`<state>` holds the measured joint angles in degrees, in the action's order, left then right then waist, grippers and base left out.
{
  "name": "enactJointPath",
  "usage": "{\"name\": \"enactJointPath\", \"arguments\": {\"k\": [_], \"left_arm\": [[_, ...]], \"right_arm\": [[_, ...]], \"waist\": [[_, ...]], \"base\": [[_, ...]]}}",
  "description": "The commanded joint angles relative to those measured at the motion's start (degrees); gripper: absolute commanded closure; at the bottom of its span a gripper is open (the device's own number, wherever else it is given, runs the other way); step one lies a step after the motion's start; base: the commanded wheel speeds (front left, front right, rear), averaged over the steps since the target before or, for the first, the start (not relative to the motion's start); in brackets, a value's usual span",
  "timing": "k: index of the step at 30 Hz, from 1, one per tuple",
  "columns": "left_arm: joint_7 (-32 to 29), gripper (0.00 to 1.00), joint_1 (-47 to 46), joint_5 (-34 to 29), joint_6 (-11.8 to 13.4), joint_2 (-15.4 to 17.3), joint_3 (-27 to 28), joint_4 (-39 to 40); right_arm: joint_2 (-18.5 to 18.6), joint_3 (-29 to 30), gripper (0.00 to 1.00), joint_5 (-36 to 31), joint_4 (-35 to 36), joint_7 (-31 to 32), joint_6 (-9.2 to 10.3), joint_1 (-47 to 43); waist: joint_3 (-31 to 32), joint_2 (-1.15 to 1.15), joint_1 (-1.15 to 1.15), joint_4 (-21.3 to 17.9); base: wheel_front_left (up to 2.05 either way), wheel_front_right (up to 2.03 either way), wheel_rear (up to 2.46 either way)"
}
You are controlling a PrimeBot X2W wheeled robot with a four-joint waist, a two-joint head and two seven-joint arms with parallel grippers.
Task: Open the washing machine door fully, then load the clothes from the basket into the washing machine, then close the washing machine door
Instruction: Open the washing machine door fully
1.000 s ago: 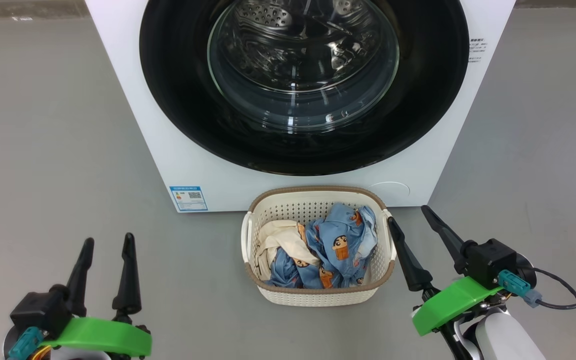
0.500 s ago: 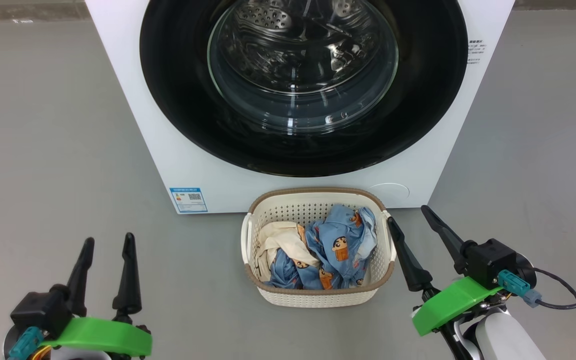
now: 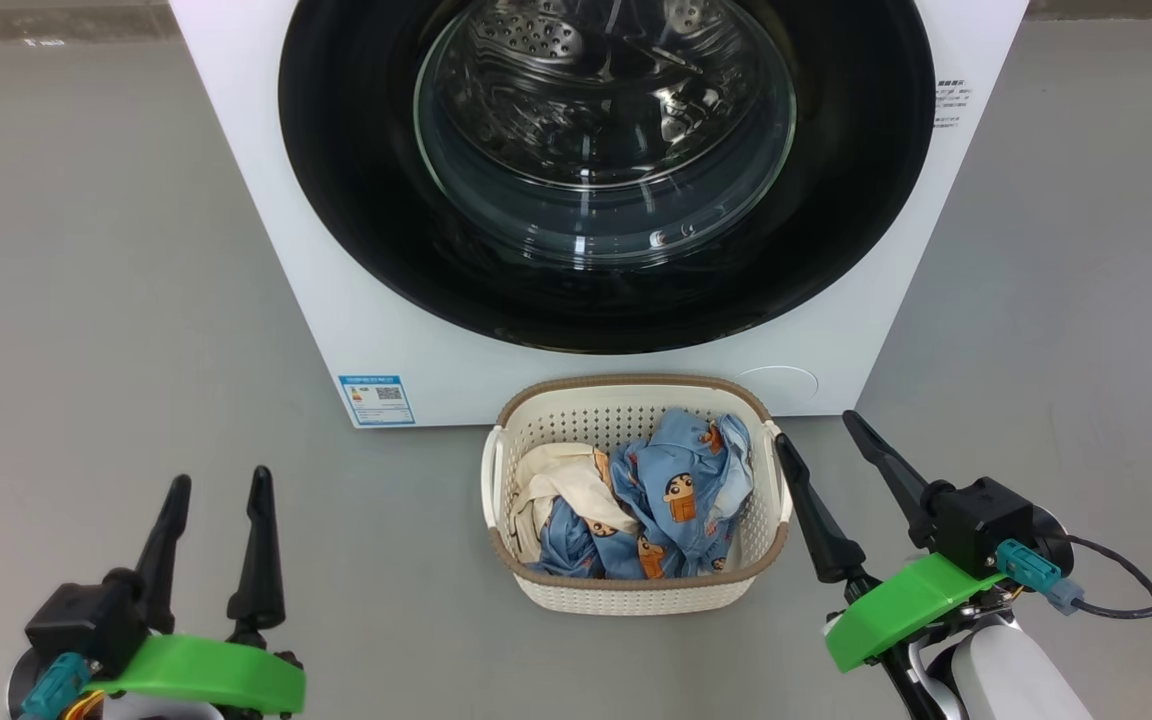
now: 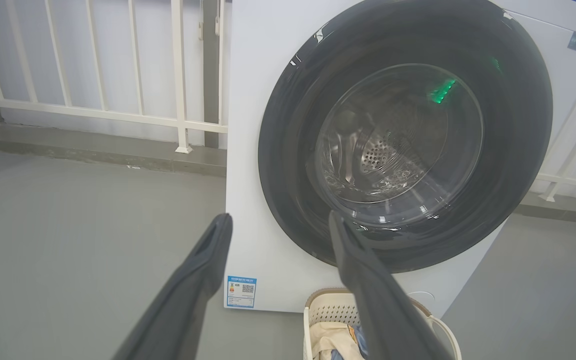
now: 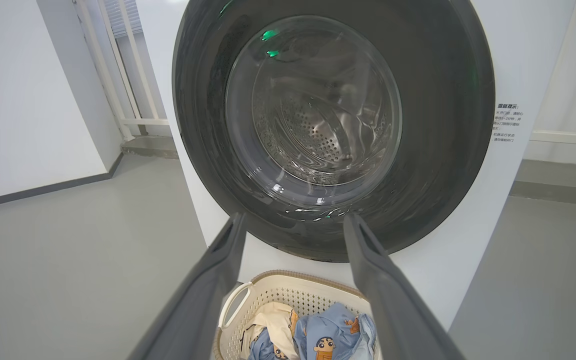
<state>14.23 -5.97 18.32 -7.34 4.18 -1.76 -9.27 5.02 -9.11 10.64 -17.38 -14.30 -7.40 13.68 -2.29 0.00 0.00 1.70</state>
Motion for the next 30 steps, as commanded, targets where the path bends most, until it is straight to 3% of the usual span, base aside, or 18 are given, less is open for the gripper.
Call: {"name": "enactJointPath", "arguments": {"k": [1, 22, 30], "left_arm": [[0.8, 0.0, -2.4, -0.6, -0.1, 1.4, 1.6, 1.3], [0.8, 0.0, -2.5, 1.4, -0.1, 1.9, 0.9, 1.4], [0.8, 0.0, -2.4, 1.4, -0.1, 2.0, 0.9, 1.3]], "right_arm": [[-0.1, -1.4, 0.0, 0.0, 1.4, -0.7, -0.09, 1.8], [-0.2, -1.0, 0.0, 0.0, 1.5, -0.7, -0.09, 2.1], [-0.3, -0.7, 0.0, -0.2, 1.6, -0.7, -0.09, 1.8]], "waist": [[0.0, 0.0, 0.0, 0.0], [-0.3, 0.0, 0.0, -0.2], [-0.2, 0.0, 0.0, -0.4]], "base": [[0.33, 0.33, -0.67], [0.97, 0.97, -1.93], [0.55, 0.55, -1.09]]}}
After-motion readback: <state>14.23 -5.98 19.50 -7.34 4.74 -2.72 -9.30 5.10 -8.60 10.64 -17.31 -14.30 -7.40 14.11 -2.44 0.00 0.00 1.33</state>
